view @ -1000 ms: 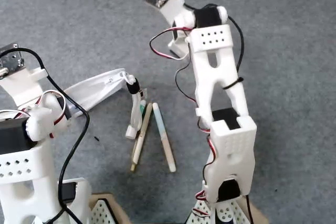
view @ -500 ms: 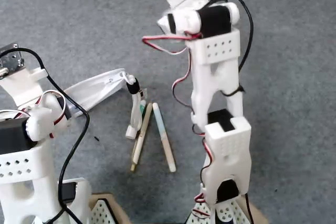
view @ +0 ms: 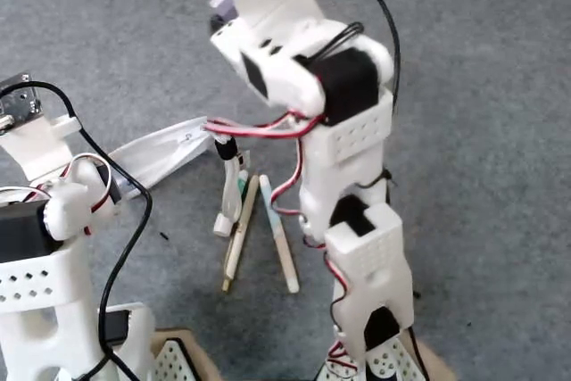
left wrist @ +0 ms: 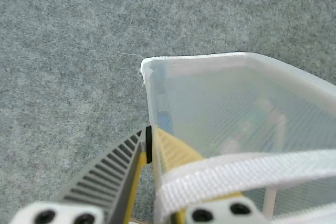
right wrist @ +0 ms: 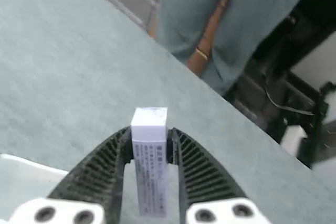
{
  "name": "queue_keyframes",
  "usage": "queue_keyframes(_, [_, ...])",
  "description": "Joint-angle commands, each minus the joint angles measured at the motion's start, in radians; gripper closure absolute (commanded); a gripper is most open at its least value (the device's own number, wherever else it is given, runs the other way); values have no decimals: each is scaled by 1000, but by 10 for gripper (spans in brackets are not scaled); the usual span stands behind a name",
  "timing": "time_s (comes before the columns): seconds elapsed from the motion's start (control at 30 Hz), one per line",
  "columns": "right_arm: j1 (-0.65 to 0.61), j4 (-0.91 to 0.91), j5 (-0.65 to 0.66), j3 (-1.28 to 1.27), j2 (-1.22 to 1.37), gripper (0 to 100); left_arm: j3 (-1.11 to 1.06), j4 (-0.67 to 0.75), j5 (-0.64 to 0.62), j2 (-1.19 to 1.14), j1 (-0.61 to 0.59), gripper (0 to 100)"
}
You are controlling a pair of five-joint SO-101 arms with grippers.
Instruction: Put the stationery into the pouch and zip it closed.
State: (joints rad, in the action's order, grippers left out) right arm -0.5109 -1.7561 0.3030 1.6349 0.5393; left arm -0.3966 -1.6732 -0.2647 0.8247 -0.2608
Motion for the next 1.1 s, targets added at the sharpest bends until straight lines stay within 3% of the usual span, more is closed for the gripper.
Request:
queue_keyframes(0.0, [-58,-2,-68,36,-22,986,-12,-6,-2,-6,8,972])
queue_keyframes(0.23, [-201,-2,-152,36,-117,986,-13,-6,-3,-5,8,972])
queue_keyframes(0.5, [-348,-9,-160,36,-180,986,-13,-6,-3,-5,8,972])
queue_keyframes(0.87, [-379,-11,-267,-41,-239,986,8,-11,-3,-3,10,972])
queue_keyframes(1.07, [-376,-11,-265,-70,-317,986,170,-89,-18,-8,59,972])
